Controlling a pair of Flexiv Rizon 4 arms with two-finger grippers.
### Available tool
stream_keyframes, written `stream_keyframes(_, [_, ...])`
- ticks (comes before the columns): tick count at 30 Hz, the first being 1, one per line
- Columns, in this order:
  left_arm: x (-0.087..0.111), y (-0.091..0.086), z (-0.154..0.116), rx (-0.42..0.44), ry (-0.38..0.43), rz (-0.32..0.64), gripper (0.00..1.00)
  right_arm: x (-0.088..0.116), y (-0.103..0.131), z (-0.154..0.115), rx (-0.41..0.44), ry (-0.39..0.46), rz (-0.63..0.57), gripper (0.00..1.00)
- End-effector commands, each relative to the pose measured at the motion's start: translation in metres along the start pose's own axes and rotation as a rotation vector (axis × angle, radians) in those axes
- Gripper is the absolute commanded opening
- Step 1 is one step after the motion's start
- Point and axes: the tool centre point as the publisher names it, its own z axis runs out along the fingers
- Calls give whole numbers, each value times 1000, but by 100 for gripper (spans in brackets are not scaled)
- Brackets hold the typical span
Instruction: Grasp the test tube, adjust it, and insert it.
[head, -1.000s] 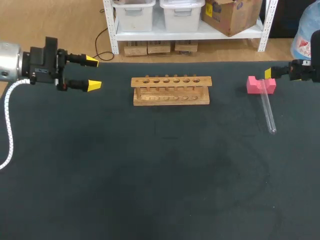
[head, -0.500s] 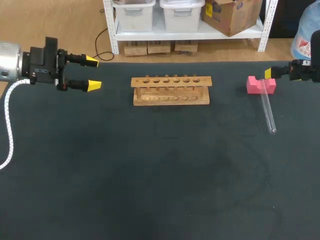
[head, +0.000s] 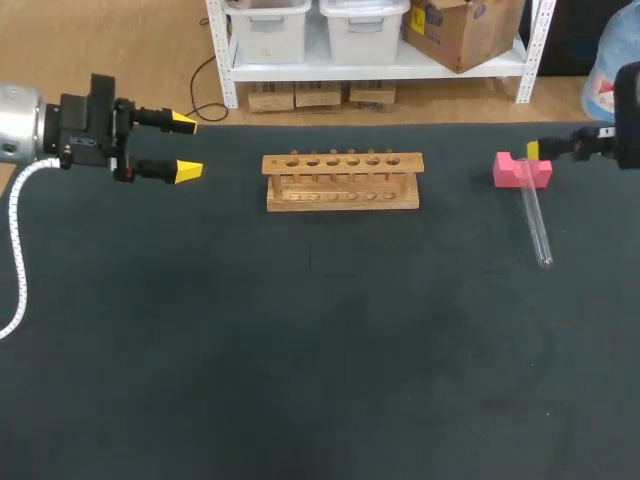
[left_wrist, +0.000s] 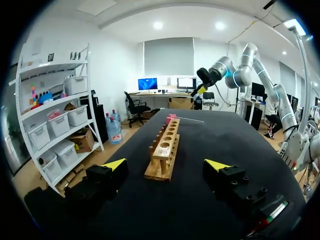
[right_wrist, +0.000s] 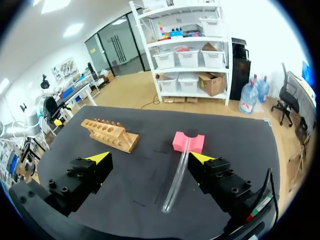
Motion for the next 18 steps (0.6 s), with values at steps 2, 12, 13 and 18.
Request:
stream_keyframes(2, [2,1,0,1,-4,3,100,11,12,15,357,-112,-8,100])
stream_keyframes(12, [2,1,0,1,-4,3,100,18,-3,27,514,-147,-77,100])
stream_keyframes(13, [2,1,0,1,-4,3,100,18,-4,28,529,-143,-92,100])
stream_keyframes(18, [2,1,0,1,-4,3,100,19,-8,39,592,-113,-114,100])
